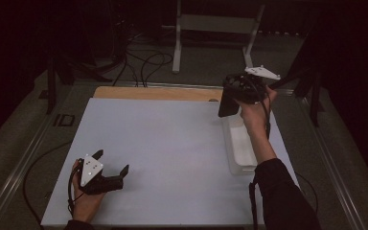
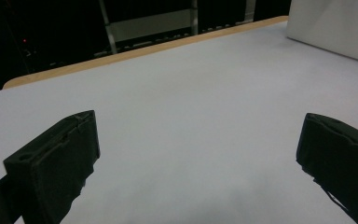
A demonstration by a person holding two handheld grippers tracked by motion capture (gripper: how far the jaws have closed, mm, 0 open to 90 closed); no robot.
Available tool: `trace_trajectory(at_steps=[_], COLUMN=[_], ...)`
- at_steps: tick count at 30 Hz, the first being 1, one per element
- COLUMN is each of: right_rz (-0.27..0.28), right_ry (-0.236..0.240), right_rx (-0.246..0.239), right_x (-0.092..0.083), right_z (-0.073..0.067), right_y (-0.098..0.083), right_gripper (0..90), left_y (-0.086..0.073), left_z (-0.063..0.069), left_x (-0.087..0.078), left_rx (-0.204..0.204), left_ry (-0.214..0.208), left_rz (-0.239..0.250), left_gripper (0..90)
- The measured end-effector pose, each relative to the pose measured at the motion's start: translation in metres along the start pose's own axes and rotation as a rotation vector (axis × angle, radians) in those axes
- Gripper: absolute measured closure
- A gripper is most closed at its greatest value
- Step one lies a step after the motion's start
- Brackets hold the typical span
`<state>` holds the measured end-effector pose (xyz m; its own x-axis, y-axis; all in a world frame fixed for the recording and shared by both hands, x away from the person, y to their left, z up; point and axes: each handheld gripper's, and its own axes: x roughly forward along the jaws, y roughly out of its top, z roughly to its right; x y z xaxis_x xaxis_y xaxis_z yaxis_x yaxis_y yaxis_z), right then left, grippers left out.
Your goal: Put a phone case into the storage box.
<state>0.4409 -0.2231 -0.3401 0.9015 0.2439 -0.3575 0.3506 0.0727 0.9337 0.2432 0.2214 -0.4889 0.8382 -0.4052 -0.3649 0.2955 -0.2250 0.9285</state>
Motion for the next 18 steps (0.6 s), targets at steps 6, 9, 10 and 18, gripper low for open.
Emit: trace_trajectory(at_steps=[6,9,10,18], right_rz=[-0.009,-0.011,-0.012,-0.021], right_ry=[-0.021,-0.03,-0.038,-0.066], right_rx=[0.007,0.017,0.018,0.023], right_x=[0.003,0.003,0.003,0.005], right_z=[0.007,0.011,0.012,0.021], right_y=[-0.004,-0.006,-0.006,-0.012], right_gripper=[14.0,14.0,14.0,14.0], left_y=[0.0,0.0,0.0,0.0], left_z=[0.0,0.0,0.0,0.0], left_x=[0.0,0.0,0.0,0.0], left_rx=[0.0,-0.001,0.0,-0.001], left_ry=[0.0,0.001,0.001,0.002], left_rz=[0.0,-0.001,0.0,0.0], left_gripper=[0.0,0.0,0.0,0.0])
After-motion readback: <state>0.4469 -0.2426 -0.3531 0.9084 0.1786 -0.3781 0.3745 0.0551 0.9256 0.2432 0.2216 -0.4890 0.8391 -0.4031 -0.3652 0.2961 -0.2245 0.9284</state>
